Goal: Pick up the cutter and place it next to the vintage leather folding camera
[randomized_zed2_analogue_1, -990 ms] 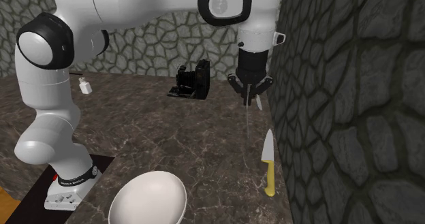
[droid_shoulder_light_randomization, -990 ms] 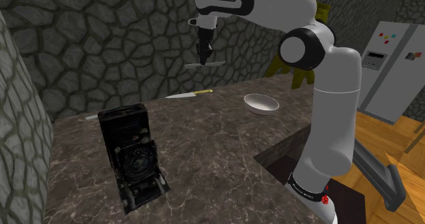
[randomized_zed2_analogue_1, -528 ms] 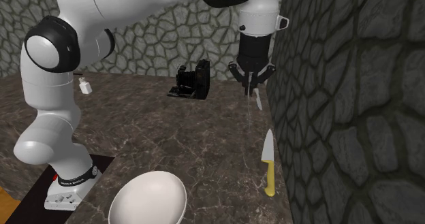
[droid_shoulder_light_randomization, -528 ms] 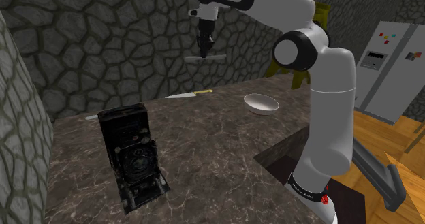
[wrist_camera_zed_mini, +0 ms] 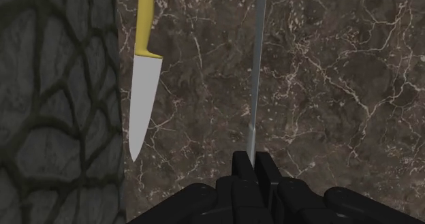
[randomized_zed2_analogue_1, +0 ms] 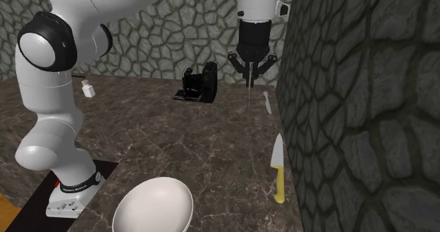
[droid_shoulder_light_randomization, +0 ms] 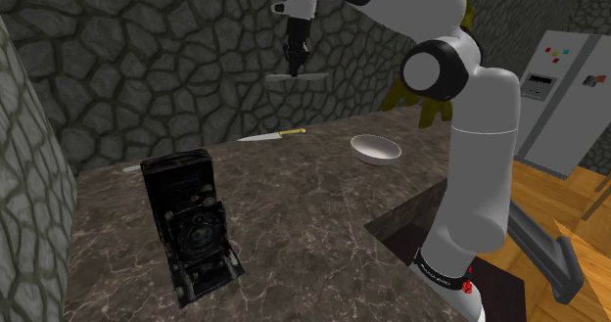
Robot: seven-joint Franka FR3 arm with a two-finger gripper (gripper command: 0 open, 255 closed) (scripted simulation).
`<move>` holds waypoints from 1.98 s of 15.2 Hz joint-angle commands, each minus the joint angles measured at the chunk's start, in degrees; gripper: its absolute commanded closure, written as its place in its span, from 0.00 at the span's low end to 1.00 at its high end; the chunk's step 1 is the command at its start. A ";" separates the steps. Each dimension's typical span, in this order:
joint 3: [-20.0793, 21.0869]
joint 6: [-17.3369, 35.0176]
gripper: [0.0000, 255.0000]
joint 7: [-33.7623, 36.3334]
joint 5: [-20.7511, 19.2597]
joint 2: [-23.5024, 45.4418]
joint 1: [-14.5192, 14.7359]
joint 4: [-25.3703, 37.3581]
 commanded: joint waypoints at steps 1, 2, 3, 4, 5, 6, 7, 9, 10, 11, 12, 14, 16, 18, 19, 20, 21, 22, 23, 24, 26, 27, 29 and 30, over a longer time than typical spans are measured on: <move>0.42 2.49 1.00 1.85 -1.88 -5.59 2.47 -7.74; 0.83 3.47 1.00 3.00 -2.73 -8.14 3.55 -11.09; 1.29 4.31 1.00 4.18 -3.51 -10.55 4.52 -14.16; 1.83 5.03 1.00 5.39 -4.22 -12.85 5.37 -17.02; 2.44 5.65 1.00 6.63 -4.87 -15.04 6.14 -19.68; 3.11 6.18 1.00 7.88 -5.45 -17.15 6.80 -22.17; 3.79 6.63 1.00 9.14 -5.96 -19.16 7.43 -24.52; 5.22 7.33 1.00 11.67 -6.78 -22.97 8.55 -28.83; 5.97 7.59 1.00 12.94 -7.09 -24.77 9.06 -30.81; 6.75 7.80 1.00 14.21 -7.34 -26.51 9.52 -32.69; 7.54 7.97 1.00 15.48 -7.53 -28.18 9.98 -34.47; 9.19 8.17 1.00 18.01 -7.73 -31.35 10.79 -37.75; 10.89 8.24 1.00 20.52 -7.70 -34.31 11.55 -40.69; 12.64 8.19 1.00 23.03 -7.48 -37.05 12.29 -43.33; 13.54 8.13 1.00 24.28 -7.29 -38.35 12.66 -44.53; 14.44 8.05 1.00 25.54 -7.06 -39.59 13.03 -45.67; 15.35 7.95 1.00 26.79 -6.79 -40.79 13.39 -46.73; 16.28 7.84 1.00 28.04 -6.47 -41.93 13.76 -47.73; 17.22 7.71 1.00 29.30 -6.12 -43.03 14.13 -48.65; 18.17 7.58 1.00 30.56 -5.73 -44.07 14.50 -49.51; 20.08 7.28 1.00 33.10 -4.86 -46.01 15.29 -51.04; 21.07 7.12 1.00 34.37 -4.38 -46.90 15.67 -51.70; 23.05 6.80 1.00 36.94 -3.33 -48.51 16.47 -52.83; 24.06 6.64 1.00 38.24 -2.78 -49.24 16.87 -53.30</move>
